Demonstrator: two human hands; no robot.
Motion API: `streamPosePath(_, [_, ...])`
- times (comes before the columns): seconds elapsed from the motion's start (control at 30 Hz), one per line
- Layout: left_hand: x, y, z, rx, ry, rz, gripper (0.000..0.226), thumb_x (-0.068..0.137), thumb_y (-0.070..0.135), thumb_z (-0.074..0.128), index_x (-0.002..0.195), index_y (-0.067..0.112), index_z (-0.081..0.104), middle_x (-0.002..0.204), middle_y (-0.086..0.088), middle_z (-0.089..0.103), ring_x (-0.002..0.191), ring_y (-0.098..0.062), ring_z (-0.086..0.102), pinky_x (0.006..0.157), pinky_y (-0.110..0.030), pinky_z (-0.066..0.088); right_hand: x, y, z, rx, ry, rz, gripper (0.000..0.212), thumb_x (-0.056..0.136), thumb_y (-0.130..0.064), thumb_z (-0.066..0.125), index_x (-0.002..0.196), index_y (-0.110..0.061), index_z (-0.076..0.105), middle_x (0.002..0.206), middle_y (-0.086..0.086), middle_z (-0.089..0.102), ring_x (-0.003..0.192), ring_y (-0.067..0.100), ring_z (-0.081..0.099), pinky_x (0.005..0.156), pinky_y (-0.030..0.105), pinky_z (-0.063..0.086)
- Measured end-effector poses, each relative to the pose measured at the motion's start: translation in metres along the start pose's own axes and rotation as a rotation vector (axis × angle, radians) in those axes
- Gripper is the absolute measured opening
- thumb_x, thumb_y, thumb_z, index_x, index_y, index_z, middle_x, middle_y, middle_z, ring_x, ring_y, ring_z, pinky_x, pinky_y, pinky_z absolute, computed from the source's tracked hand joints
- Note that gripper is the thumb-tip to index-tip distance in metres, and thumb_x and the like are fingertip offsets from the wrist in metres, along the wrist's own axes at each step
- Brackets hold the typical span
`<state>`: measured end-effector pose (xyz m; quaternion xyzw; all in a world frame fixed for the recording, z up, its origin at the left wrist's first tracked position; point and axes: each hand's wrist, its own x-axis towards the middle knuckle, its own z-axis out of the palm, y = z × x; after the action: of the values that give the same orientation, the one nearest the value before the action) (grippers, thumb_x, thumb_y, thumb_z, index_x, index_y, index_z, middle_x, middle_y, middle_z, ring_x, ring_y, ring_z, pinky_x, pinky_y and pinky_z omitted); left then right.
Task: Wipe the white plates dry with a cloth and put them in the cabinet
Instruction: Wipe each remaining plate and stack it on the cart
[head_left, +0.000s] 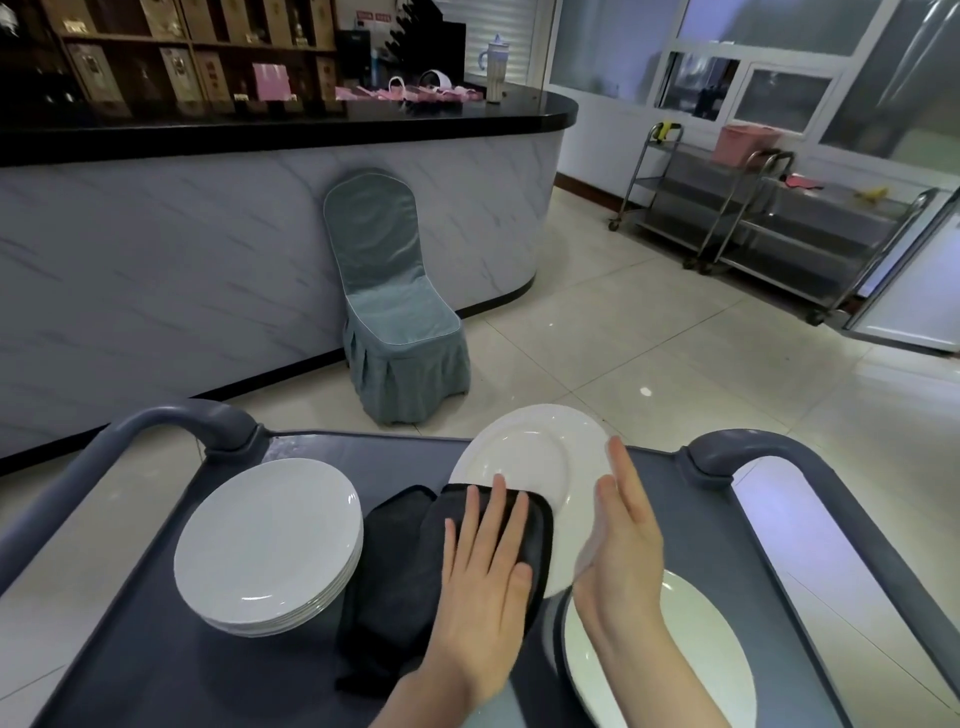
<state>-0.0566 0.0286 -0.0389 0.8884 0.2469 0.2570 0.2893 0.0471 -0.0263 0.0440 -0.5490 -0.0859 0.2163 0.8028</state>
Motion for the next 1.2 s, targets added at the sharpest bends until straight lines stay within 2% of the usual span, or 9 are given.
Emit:
streamPosePath(0.1, [0.016,0.019,0.000,0.072,0.009,0.039,0.064,0.099,0.030,0.014,0.149,0.046,-0.022,0.162,0.018,-0.020,0.150,-0.010,-0.019,0.121,-0.038,-0.011,-0.016,0.010,0.000,-0.076,-0.088,-0.017,0.040,0.106,-0.012,0.043,0.125,-0.038,0.066,0.127,-0.030,0.064,0.118,-0.012,0.057,0.095,0.013,0.047])
streamPosePath(0.2, [0.031,0.028,-0.005,0.074,-0.031,0.016,0.060,0.098,0.033,0.007,0.147,0.047,-0.024,0.160,0.020,-0.027,0.148,-0.007,-0.025,0.121,-0.039,-0.010,-0.023,0.019,-0.003,-0.050,-0.127,-0.008,0.039,0.106,-0.012,0.042,0.130,-0.034,0.064,0.131,-0.022,0.064,0.124,-0.003,0.057,0.100,0.022,0.044])
streamPosePath(0.53, [0.050,0.000,-0.017,-0.342,-0.102,-0.172,0.056,0.108,0.029,0.026,0.153,0.037,-0.007,0.161,0.025,-0.011,0.145,0.009,-0.017,0.124,-0.032,-0.004,-0.023,0.007,-0.008,-0.022,-0.015,-0.016,0.042,0.103,-0.004,0.045,0.114,-0.036,0.068,0.118,-0.028,0.068,0.109,-0.010,0.062,0.081,0.010,0.051])
streamPosePath(0.63, [0.027,-0.006,-0.010,-0.420,0.135,-0.209,0.052,0.104,0.023,0.044,0.146,0.047,0.026,0.159,0.031,0.015,0.147,0.009,0.002,0.121,-0.020,0.012,-0.012,-0.005,-0.010,-0.050,-0.007,-0.068,0.040,0.103,-0.006,0.047,0.119,-0.036,0.067,0.122,-0.029,0.066,0.115,-0.011,0.059,0.092,0.015,0.042])
streamPosePath(0.73, [0.004,0.001,0.009,-0.434,0.331,-0.199,0.044,0.098,0.000,0.053,0.131,0.029,0.059,0.147,0.021,0.047,0.142,0.000,0.035,0.118,-0.030,0.029,-0.006,-0.006,-0.011,-0.034,-0.014,-0.070,0.038,0.102,-0.006,0.048,0.120,-0.033,0.068,0.123,-0.027,0.067,0.115,-0.009,0.060,0.092,0.015,0.044])
streamPosePath(0.83, [-0.007,0.010,0.014,-0.427,0.249,-0.093,0.046,0.101,0.007,0.045,0.142,0.029,0.048,0.150,0.026,0.041,0.144,-0.004,0.033,0.121,-0.029,0.020,-0.010,0.003,-0.012,0.010,-0.002,-0.025,0.038,0.103,-0.005,0.046,0.118,-0.032,0.069,0.121,-0.024,0.069,0.113,-0.006,0.063,0.085,0.011,0.050])
streamPosePath(0.93, [0.002,0.010,0.000,-0.342,-0.003,0.055,0.048,0.105,0.027,0.030,0.152,0.034,0.027,0.159,0.029,0.020,0.149,-0.001,0.016,0.121,-0.022,0.006,-0.018,0.016,-0.014,-0.008,0.006,0.007,0.041,0.104,-0.003,0.042,0.115,-0.031,0.070,0.124,-0.022,0.068,0.116,-0.008,0.060,0.094,0.019,0.044])
streamPosePath(1.03, [0.023,0.002,-0.014,-0.255,-0.159,0.049,0.049,0.104,0.029,0.024,0.151,0.043,0.018,0.157,0.038,0.007,0.148,0.007,0.007,0.122,-0.026,-0.004,-0.021,0.020,-0.015,0.034,0.011,0.058,0.040,0.104,-0.003,0.042,0.113,-0.029,0.071,0.122,-0.023,0.069,0.112,-0.011,0.060,0.091,0.022,0.044])
streamPosePath(1.2, [0.011,-0.016,-0.026,-0.337,-0.112,-0.045,0.053,0.101,0.023,0.031,0.150,0.038,0.019,0.160,0.027,0.013,0.149,0.003,0.008,0.125,-0.041,0.009,-0.006,0.002,-0.015,0.059,0.027,0.010,0.035,0.102,-0.006,0.048,0.118,-0.029,0.069,0.124,-0.022,0.068,0.117,-0.006,0.060,0.095,0.020,0.041])
